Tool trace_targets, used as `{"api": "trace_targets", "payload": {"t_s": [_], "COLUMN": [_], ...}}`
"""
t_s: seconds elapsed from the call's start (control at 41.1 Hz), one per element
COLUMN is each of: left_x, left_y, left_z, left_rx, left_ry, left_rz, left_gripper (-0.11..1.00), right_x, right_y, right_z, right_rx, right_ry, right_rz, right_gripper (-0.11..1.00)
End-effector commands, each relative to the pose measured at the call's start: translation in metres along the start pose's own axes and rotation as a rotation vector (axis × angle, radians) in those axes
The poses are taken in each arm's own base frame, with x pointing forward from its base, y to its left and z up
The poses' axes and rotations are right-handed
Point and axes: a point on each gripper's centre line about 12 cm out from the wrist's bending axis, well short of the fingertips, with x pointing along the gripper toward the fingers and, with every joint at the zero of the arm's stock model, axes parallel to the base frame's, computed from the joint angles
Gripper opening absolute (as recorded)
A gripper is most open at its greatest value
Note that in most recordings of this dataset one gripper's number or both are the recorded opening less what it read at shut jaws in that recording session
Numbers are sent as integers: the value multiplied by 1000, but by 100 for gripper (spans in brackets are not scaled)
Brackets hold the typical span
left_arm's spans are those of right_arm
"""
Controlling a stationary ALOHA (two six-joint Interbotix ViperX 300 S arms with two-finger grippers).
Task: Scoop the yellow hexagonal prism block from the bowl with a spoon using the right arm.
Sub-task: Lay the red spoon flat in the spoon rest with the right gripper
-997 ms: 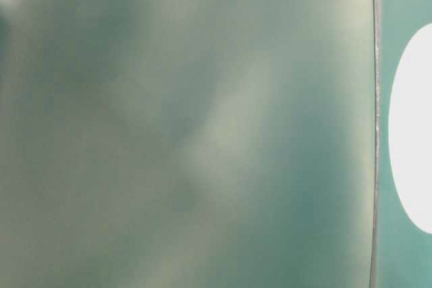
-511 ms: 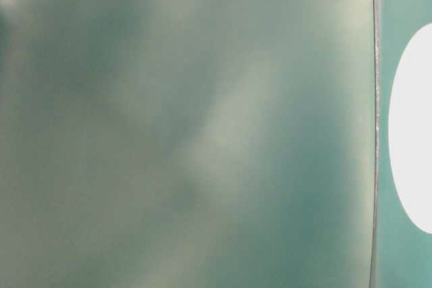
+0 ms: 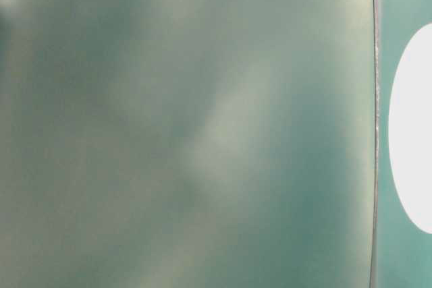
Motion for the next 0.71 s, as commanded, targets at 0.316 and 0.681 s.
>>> {"api": "trace_targets", "payload": {"t_s": [0.316, 0.681], "left_x": [4, 4], "left_y": [0, 0], "left_z": [10, 10], "left_rx": [2, 2], "left_ry": [-26, -28], "left_rz": [0, 0], "left_gripper": [6, 6], "right_x": [0, 4], "right_y": [9, 11], "right_z": [10, 11], "right_rx": [6, 0], "right_ry": [-35, -37], "right_rz": [38, 47], "right_gripper": [10, 10]}}
